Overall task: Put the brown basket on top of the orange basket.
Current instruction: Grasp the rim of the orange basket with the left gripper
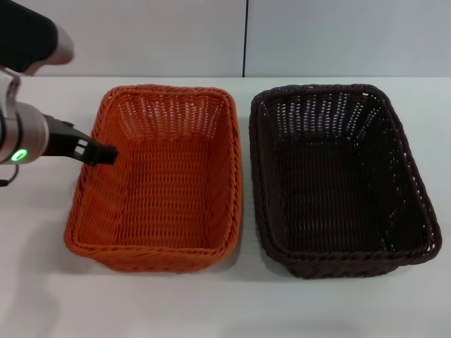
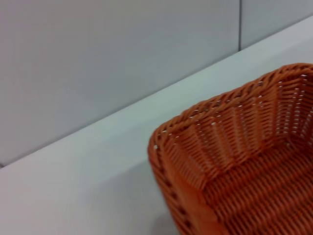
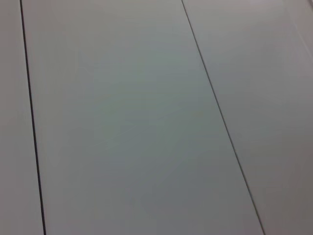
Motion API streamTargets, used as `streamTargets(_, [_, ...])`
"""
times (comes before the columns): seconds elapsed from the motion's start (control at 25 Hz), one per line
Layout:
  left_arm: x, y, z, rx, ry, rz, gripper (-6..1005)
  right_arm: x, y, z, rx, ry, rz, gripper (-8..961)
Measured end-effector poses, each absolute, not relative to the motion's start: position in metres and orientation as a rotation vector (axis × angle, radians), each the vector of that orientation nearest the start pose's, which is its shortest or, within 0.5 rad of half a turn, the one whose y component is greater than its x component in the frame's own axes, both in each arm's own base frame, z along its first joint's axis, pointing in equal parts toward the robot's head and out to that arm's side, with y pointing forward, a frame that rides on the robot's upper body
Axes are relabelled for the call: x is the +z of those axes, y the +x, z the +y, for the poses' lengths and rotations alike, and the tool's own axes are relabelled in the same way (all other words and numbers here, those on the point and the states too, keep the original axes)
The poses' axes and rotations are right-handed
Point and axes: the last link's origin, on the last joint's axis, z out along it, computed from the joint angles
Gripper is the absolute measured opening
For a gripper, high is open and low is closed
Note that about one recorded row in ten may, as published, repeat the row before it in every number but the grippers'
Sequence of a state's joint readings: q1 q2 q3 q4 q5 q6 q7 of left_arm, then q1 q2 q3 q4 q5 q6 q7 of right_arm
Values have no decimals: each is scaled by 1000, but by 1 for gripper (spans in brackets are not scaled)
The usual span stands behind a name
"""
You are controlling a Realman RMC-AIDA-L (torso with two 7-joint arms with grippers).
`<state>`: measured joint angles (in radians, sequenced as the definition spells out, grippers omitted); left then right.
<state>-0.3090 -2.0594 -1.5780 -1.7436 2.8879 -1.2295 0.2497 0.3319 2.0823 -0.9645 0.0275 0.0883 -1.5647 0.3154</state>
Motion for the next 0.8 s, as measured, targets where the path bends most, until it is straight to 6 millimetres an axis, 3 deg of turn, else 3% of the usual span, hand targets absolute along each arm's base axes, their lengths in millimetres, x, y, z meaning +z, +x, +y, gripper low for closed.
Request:
streamTargets(0.36, [31,-199,364,290,-2093,-858,764,87,396,247,794,-893,517,794])
streamTargets(0.4, [17,-209,372,317,-2104,-878,764,87,395,247,794,-897,518,794])
streamTargets(0.8, [7,-215,379,358,-2121,-885,759,86,395,248,795,-901,520,794])
